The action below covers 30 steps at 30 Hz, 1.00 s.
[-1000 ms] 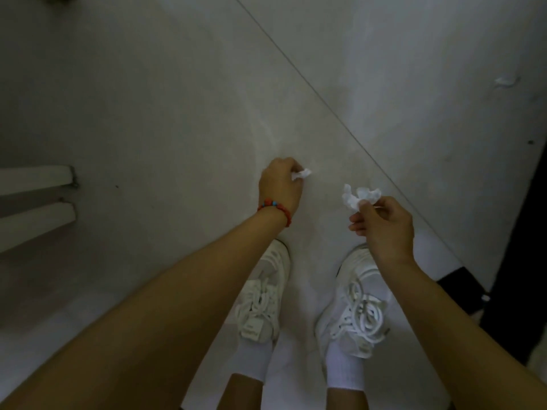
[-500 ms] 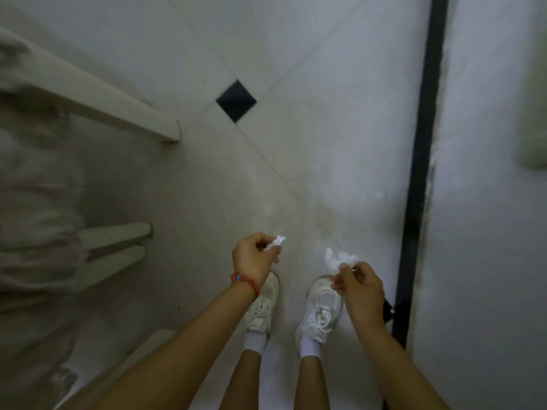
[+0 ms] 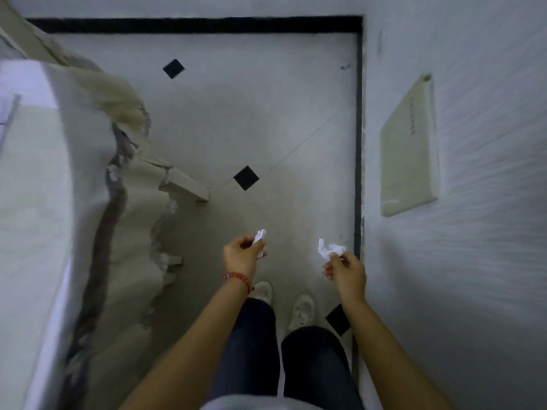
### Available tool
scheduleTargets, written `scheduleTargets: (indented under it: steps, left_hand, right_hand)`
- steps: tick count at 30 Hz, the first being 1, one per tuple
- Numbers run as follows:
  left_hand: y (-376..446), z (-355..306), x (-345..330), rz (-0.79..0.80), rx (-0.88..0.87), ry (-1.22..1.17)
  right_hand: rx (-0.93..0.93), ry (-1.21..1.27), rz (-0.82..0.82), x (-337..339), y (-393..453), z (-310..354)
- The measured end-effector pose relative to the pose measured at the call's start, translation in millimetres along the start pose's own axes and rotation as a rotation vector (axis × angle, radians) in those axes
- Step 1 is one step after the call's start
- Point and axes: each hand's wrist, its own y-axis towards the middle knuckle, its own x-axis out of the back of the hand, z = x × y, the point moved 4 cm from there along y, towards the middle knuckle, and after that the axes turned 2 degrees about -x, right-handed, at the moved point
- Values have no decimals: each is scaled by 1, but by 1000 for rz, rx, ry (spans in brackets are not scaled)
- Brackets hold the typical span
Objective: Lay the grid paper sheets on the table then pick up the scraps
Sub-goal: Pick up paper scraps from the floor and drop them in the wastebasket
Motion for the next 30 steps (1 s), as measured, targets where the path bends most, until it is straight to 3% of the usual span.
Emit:
scheduleTargets:
  steps: [6, 12, 21, 27, 30]
  left_hand:
    - [5, -44, 55, 12, -51, 127]
    - [63, -104, 80, 9, -40, 113]
    - [195, -255, 48, 47, -107, 68]
    - [273, -338, 13, 57, -156, 44]
    - [315, -371, 1, -15, -133, 36]
  right_hand:
    - [6, 68, -1, 6, -26, 51]
    - [36, 49, 12, -21, 10, 140]
    - [151, 32, -2, -60, 80, 320]
    - [129, 23, 8, -80, 132, 388]
    - [130, 9, 19, -90, 177, 429]
